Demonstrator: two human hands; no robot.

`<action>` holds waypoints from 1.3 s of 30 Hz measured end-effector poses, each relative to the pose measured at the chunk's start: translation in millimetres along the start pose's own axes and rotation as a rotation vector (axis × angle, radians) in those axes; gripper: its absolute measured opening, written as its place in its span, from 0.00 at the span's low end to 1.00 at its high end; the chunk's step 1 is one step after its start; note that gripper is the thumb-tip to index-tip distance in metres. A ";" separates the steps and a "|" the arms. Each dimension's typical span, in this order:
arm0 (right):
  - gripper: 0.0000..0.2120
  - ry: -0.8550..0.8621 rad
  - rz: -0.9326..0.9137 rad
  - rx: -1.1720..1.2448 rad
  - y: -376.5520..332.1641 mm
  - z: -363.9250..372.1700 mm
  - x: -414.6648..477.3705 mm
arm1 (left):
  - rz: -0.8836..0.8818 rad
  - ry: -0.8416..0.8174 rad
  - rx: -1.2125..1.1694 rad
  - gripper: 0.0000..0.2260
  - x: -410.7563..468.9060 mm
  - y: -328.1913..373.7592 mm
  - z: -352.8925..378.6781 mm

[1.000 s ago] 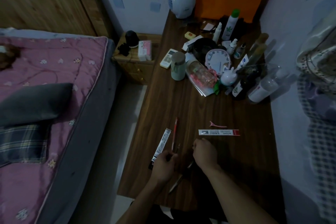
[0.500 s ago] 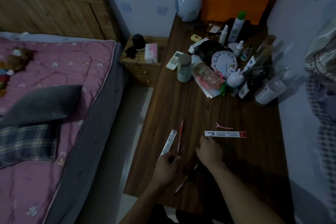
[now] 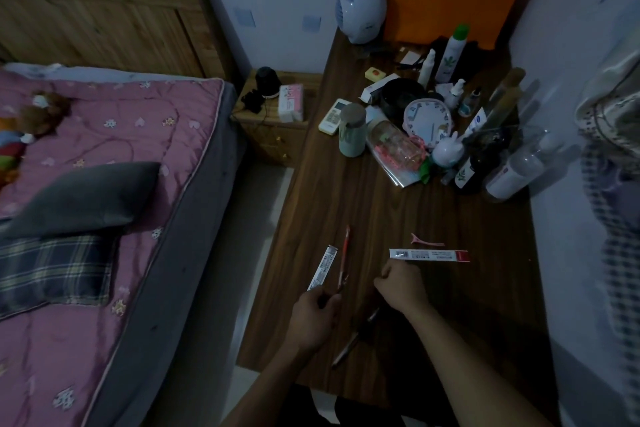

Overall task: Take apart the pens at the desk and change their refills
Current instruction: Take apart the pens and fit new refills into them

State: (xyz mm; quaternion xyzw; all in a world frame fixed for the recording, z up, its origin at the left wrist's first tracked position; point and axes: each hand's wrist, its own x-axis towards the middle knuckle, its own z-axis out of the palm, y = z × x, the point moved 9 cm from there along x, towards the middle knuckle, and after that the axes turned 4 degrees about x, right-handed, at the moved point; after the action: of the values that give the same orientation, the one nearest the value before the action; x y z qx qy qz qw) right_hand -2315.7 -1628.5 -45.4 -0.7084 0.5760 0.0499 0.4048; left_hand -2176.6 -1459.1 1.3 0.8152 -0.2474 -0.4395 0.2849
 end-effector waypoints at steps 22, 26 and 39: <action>0.06 -0.043 -0.292 1.361 -95.4 -130.7 -145.4 | 0.558 0.046 0.017 0.07 -104.4 170.1 -47.0; 0.06 -0.041 -0.381 1.401 -106.1 -150.3 -163.2 | 0.600 0.068 -0.023 0.07 -121.4 189.2 -57.0; 0.16 -0.099 -0.543 1.458 -126.0 -168.1 -182.4 | 0.665 0.103 -0.045 0.10 -146.5 211.8 -70.4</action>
State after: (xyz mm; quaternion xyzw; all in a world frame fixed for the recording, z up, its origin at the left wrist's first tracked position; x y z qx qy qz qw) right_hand -2334.8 -1592.0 229.7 -0.3764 0.2512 -0.4107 0.7915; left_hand -2220.7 -1497.4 261.8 0.7043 -0.4755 -0.2861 0.4428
